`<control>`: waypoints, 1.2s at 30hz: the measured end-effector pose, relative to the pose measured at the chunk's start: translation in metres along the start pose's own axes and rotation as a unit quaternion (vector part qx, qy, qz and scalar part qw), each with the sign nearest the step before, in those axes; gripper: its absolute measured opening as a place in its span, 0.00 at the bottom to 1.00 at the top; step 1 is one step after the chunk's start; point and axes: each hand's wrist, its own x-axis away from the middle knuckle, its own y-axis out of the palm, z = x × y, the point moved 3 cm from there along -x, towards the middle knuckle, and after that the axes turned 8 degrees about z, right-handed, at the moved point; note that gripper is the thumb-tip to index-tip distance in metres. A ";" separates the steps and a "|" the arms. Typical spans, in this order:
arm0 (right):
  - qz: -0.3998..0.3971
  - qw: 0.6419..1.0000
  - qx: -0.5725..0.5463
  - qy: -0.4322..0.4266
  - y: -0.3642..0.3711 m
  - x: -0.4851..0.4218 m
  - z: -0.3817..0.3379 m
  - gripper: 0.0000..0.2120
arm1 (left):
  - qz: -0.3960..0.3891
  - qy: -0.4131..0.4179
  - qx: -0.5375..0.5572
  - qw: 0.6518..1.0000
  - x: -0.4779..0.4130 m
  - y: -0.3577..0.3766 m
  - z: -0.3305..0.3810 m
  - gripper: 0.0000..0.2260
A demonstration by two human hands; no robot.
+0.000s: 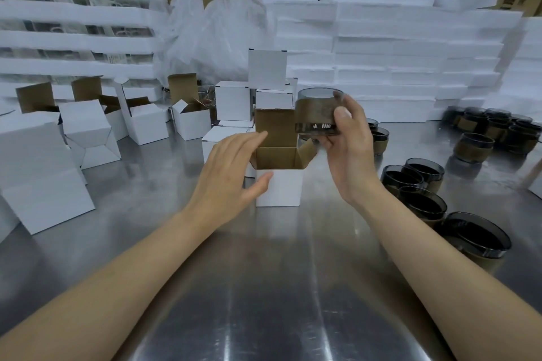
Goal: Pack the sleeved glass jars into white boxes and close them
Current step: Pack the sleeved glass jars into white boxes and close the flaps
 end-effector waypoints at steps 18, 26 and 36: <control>-0.171 0.936 0.308 -0.024 0.005 0.028 0.025 0.26 | 0.019 -0.049 0.016 0.999 -0.001 -0.005 -0.001 0.29; -0.080 0.875 0.437 -0.190 0.018 0.038 0.012 0.36 | 0.018 -0.081 0.029 0.996 -0.002 -0.005 -0.003 0.28; -0.037 0.829 0.472 -0.296 0.039 0.054 0.009 0.39 | 0.020 -0.075 0.063 0.995 -0.002 -0.004 -0.003 0.26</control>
